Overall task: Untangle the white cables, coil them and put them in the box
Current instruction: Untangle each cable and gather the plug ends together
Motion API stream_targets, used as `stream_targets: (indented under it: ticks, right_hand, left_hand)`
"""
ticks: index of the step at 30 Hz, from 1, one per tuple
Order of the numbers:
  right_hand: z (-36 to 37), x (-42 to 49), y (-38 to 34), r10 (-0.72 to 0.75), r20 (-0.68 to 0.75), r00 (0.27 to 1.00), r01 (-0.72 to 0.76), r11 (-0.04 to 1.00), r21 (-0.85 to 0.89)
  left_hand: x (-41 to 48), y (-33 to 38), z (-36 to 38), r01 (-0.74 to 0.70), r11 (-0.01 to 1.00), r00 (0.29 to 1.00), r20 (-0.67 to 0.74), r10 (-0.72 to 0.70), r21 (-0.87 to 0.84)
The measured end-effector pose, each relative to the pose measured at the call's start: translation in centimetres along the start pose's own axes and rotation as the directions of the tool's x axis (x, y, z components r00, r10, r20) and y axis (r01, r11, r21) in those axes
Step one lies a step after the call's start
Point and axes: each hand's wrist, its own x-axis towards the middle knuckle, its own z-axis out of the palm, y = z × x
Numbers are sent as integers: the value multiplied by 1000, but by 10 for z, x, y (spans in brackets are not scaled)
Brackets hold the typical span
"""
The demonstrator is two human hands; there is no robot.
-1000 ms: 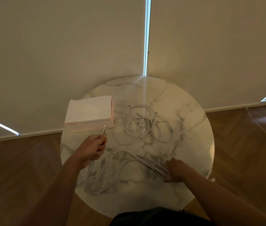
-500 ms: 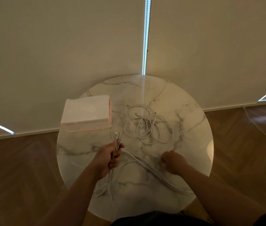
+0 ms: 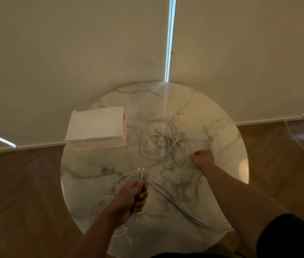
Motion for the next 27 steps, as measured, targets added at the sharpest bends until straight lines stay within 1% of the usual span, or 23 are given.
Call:
stream_targets:
  ticks: [2, 3, 4, 6, 7, 8, 11, 14, 16, 18, 21, 23, 25, 27]
  right_hand:
    - [4, 1, 0, 47, 37, 998, -53, 983, 177]
    - [2, -2, -4, 47, 78, 996, -69, 949, 308]
    - [-1, -6, -10, 35, 132, 991, -93, 879, 467]
    - [-12, -14, -20, -46, 225, 973, -134, 680, 721]
    - [-17, -18, -25, -86, 244, 966, -140, 621, 771]
    - [-20, -22, -29, -123, 245, 962, -126, 595, 794]
    - [-24, -32, -35, -195, 181, 964, -9, 656, 755]
    - [-30, -47, -38, -300, 144, 943, 99, 667, 738]
    - [-34, -62, -39, -357, 160, 920, 127, 660, 741]
    - [-32, -81, -38, -414, 197, 889, 163, 687, 708]
    - [-20, -113, -32, -513, 238, 825, 305, 758, 577]
    - [-11, -134, -25, -569, 266, 778, 425, 789, 444]
    - [-2, -151, -20, -619, 276, 735, 530, 779, 337]
    - [7, -163, -17, -655, 274, 704, 591, 754, 286]
  left_hand:
    - [2, -1, -2, 1, 1000, 1000, -8, -1, -29]
    - [2, -1, -3, 0, 999, 1000, -11, 0, -45]
    - [3, 1, -3, -2, 998, 1000, -12, 1, -57]
    - [3, 4, -4, -7, 998, 1000, -20, 6, -64]
    - [4, 6, -5, -10, 998, 1000, -30, 8, -62]
    - [4, 8, -5, -13, 998, 999, -42, 11, -58]
    - [8, 12, -2, -38, 997, 996, -80, 33, -62]
    - [10, 16, 0, -58, 993, 994, -101, 48, -99]
    - [10, 19, 1, -82, 989, 993, -97, 70, -122]
    - [8, 23, 2, -117, 984, 989, -105, 103, -137]
    - [6, 28, 7, -170, 970, 981, -127, 149, -171]
    - [5, 31, 12, -182, 965, 976, -157, 153, -191]
    - [4, 32, 16, -185, 965, 971, -185, 150, -189]
    - [4, 33, 20, -187, 968, 965, -214, 149, -166]
